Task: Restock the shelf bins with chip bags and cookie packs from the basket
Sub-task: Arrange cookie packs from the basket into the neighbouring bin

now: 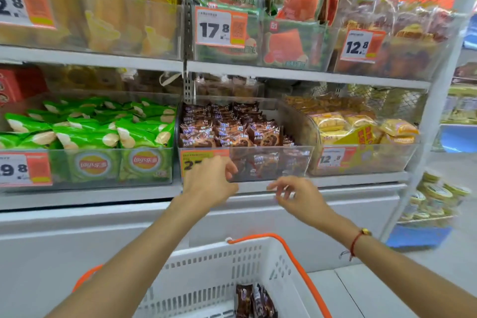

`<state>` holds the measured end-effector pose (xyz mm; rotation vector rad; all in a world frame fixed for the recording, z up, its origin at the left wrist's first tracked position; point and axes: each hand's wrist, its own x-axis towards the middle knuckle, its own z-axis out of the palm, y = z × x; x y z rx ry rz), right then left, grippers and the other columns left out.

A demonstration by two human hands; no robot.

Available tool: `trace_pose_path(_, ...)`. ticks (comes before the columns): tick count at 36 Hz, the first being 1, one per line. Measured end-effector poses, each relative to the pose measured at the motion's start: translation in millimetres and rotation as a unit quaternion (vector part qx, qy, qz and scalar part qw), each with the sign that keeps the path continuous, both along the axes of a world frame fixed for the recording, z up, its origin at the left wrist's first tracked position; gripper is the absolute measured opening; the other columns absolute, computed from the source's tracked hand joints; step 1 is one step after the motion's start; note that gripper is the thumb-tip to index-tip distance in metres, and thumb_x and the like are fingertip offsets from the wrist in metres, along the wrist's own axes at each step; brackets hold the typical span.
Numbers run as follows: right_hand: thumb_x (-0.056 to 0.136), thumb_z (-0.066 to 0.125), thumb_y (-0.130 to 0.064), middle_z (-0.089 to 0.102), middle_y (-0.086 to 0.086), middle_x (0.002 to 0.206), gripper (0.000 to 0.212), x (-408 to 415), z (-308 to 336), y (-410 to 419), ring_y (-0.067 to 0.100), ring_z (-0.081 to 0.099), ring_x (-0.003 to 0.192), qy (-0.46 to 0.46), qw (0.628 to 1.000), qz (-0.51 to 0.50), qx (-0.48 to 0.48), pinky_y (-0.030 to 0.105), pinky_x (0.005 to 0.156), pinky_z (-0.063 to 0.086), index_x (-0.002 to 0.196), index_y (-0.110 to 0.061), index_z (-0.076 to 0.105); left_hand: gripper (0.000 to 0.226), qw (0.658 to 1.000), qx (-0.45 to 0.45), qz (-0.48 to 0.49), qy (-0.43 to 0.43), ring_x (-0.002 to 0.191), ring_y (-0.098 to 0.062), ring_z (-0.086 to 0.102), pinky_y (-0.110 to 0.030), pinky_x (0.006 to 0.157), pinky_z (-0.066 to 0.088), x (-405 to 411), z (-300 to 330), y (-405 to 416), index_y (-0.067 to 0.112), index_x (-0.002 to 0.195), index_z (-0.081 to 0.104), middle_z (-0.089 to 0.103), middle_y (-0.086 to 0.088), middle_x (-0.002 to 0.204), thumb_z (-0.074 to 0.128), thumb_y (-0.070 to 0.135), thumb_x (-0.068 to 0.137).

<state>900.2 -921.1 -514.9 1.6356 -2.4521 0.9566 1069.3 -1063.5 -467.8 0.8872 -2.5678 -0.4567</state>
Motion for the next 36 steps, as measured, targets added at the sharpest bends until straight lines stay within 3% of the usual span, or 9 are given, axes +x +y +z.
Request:
trace_pose_path(5, 0.083, 0.062, -0.011, 0.059, -0.018, 0.076, 0.021, 9.0, -66.5, 9.1, 0.006, 0.057, 0.070, -0.030, 0.990, 0.009, 0.135, 0.027, 0.074, 0.051, 0.094, -0.026, 0.072, 0.020, 0.986, 0.072, -0.046, -0.142, 0.106, -0.016, 0.061, -0.027, 0.079, 0.045, -4.4, -67.9, 7.1, 0.032, 0.103, 0.063, 0.067, 0.011, 0.108, 0.063, 0.028, 0.084)
trace_pose_path(10, 0.086, 0.051, -0.010, 0.065, -0.007, 0.090, 0.029, 19.0, -124.5, 15.2, 0.011, 0.058, 0.080, -0.046, 0.963, 0.029, 0.265, 0.023, 0.074, 0.045, 0.100, -0.024, 0.072, 0.026, 0.951, 0.120, -0.097, -0.268, 0.114, -0.016, 0.056, -0.027, 0.089, 0.043, -1.1, -137.5, 16.3, 0.032, 0.114, 0.065, 0.055, 0.021, 0.120, 0.056, 0.026, 0.091)
trace_pose_path(17, 0.088, 0.053, -0.009, 0.060, 0.008, 0.121, 0.033, 37.9, -206.8, 21.6, 0.023, 0.053, 0.093, -0.007, 0.872, 0.112, 0.476, 0.029, 0.073, 0.043, 0.120, -0.013, 0.060, 0.033, 0.866, 0.266, -0.175, -0.385, 0.116, -0.023, 0.055, -0.036, 0.098, 0.046, 6.5, -252.4, 46.6, 0.020, 0.127, 0.060, 0.057, -0.001, 0.131, 0.054, 0.023, 0.095)
trace_pose_path(21, 0.092, 0.049, -0.007, 0.036, 0.010, 0.144, 0.055, 45.9, -250.8, 27.1, 0.028, 0.039, 0.130, 0.048, 0.839, 0.124, 0.528, 0.041, 0.099, 0.045, 0.144, -0.010, 0.033, 0.041, 0.854, 0.361, -0.133, -0.349, 0.103, -0.024, 0.057, -0.034, 0.088, 0.045, 9.7, -308.2, 71.4, 0.008, 0.134, 0.049, 0.056, -0.009, 0.128, 0.050, 0.029, 0.098)
trace_pose_path(24, 0.092, 0.053, -0.015, 0.019, 0.009, 0.155, 0.069, 43.8, -270.4, 29.5, 0.027, 0.023, 0.139, 0.120, 0.819, 0.149, 0.541, 0.040, 0.106, 0.037, 0.151, -0.010, 0.017, 0.042, 0.849, 0.443, -0.079, -0.278, 0.079, -0.013, 0.051, -0.027, 0.077, 0.040, 4.6, -338.0, 88.0, 0.010, 0.130, 0.049, 0.060, -0.004, 0.106, 0.050, 0.036, 0.098)
trace_pose_path(27, 0.090, 0.057, -0.013, 0.036, 0.010, 0.142, 0.053, 39.2, -280.8, 27.3, 0.026, 0.032, 0.130, 0.189, 0.828, 0.149, 0.506, 0.037, 0.101, 0.035, 0.139, -0.008, 0.038, 0.033, 0.840, 0.494, -0.029, -0.224, 0.066, -0.006, 0.043, -0.025, 0.064, 0.040, -5.0, -357.4, 99.0, 0.013, 0.122, 0.055, 0.052, 0.004, 0.085, 0.054, 0.033, 0.096)
trace_pose_path(30, 0.087, 0.057, -0.006, 0.052, 0.007, 0.126, 0.031, 32.3, -283.1, 20.8, 0.024, 0.039, 0.121, 0.194, 0.852, 0.152, 0.462, 0.034, 0.095, 0.035, 0.118, -0.011, 0.055, 0.030, 0.843, 0.501, -0.015, -0.196, 0.084, -0.018, 0.056, -0.031, 0.082, 0.050, -12.5, -366.3, 103.9, 0.014, 0.116, 0.060, 0.065, -0.011, 0.111, 0.056, 0.035, 0.095)
trace_pose_path(32, 0.085, 0.058, -0.006, 0.057, 0.005, 0.117, 0.024, 26.5, -278.1, 18.5, 0.024, 0.045, 0.115, 0.173, 0.857, 0.155, 0.459, 0.034, 0.091, 0.038, 0.108, -0.014, 0.059, 0.026, 0.840, 0.512, -0.003, -0.180, 0.092, -0.021, 0.060, -0.031, 0.087, 0.050, -16.1, -365.2, 104.0, 0.014, 0.106, 0.063, 0.066, -0.005, 0.103, 0.058, 0.036, 0.094)
trace_pose_path(36, 0.084, 0.059, -0.013, 0.056, 0.008, 0.112, 0.025, 18.6, -252.8, 16.0, 0.030, 0.055, 0.103, 0.118, 0.866, 0.127, 0.468, 0.037, 0.082, 0.046, 0.108, -0.021, 0.060, 0.016, 0.842, 0.520, -0.009, -0.143, 0.063, -0.012, 0.048, -0.022, 0.060, 0.039, -20.8, -352.4, 97.2, 0.020, 0.083, 0.050, 0.050, 0.005, 0.070, 0.054, 0.029, 0.096)
